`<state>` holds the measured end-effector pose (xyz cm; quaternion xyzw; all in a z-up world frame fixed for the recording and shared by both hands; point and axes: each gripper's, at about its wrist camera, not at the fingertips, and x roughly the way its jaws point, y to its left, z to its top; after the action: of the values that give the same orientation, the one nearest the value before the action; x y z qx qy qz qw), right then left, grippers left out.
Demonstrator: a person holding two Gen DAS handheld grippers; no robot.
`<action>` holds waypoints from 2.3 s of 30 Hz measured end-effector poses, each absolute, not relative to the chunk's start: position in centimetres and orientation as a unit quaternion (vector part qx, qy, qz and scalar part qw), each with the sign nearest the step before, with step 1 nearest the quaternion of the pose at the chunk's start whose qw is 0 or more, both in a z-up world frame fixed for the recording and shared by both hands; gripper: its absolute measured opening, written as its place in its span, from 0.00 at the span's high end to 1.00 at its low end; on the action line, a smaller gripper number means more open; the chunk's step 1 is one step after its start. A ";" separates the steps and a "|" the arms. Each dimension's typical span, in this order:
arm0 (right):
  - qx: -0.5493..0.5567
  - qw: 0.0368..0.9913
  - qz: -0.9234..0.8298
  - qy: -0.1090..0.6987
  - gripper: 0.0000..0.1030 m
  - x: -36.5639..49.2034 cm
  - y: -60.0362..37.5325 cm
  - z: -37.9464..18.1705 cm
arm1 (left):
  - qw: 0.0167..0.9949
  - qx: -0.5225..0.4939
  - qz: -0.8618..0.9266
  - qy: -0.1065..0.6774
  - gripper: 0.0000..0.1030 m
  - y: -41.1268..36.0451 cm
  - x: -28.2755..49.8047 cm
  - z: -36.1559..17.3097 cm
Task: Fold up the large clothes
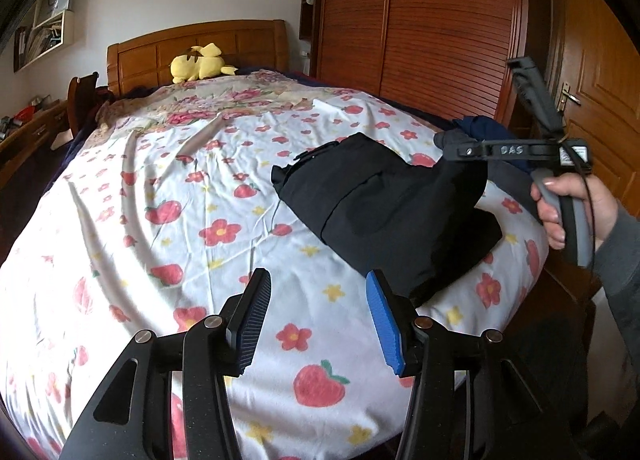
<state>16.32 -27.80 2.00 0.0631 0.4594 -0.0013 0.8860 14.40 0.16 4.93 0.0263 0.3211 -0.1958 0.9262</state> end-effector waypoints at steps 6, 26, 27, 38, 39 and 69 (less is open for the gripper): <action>0.072 0.870 0.009 0.488 0.66 15.1 -27.5 0.0 | 0.922 0.018 -0.195 0.335 0.50 0.8 14.9 4.0; 0.051 0.869 -0.024 0.491 0.90 9.9 -33.0 -3.8 | 0.919 0.027 -0.197 0.341 0.49 -2.8 16.6 3.5; 0.051 0.870 -0.022 0.491 0.90 9.8 -33.0 -3.9 | 0.918 0.027 -0.197 0.343 0.49 -3.1 16.9 3.4; 0.000 0.883 -0.007 0.470 0.85 8.8 -31.8 -2.4 | 0.916 0.028 -0.206 0.342 0.49 -6.1 21.0 2.1; -0.004 0.885 -0.005 0.466 0.85 8.7 -31.8 -1.9 | 0.916 0.027 -0.207 0.343 0.49 -6.3 21.3 1.9; 0.007 0.860 -0.025 0.510 0.61 11.8 -32.9 -4.4 | 0.915 0.033 -0.204 0.347 0.49 -7.5 28.3 -0.2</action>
<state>11.79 -32.89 -4.37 0.0069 0.5101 -0.0246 0.8597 28.32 -7.53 -0.21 0.0325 0.3466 -0.2044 0.9149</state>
